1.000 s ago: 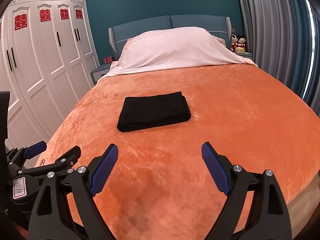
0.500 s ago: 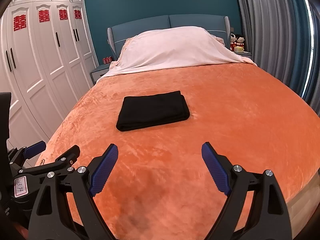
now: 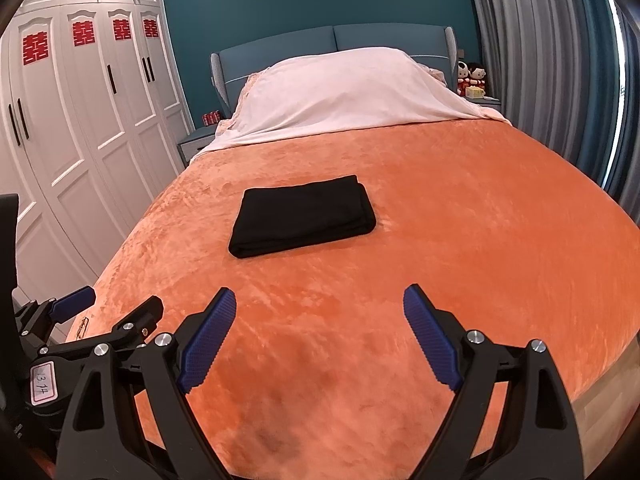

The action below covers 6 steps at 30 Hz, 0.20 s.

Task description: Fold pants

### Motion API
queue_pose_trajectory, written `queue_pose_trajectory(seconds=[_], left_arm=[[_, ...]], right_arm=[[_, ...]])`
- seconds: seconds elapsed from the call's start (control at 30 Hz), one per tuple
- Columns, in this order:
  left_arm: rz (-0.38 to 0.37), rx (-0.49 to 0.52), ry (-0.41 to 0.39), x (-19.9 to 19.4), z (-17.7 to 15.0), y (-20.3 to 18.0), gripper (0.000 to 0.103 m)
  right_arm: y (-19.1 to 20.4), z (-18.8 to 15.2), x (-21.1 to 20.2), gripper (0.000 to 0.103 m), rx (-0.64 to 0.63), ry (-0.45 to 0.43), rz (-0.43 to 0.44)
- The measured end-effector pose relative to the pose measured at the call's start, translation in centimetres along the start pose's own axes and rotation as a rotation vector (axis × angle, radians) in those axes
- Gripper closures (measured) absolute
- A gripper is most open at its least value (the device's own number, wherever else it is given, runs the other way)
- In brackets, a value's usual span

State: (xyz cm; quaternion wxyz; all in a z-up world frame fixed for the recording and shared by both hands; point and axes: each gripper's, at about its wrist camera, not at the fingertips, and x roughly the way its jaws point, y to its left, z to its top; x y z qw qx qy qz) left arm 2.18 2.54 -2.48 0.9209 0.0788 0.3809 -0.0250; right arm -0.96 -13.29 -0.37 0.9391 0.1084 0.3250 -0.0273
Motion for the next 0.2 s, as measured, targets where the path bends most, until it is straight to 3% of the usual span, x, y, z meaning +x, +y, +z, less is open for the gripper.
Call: queue_pose_trajectory(seconds=[0.2], left_arm=[[-0.037, -0.009, 0.014, 0.32, -0.21, 0.14, 0.018]], right_arm=[[-0.12, -0.11, 0.11, 0.017, 0.000, 0.005, -0.006]])
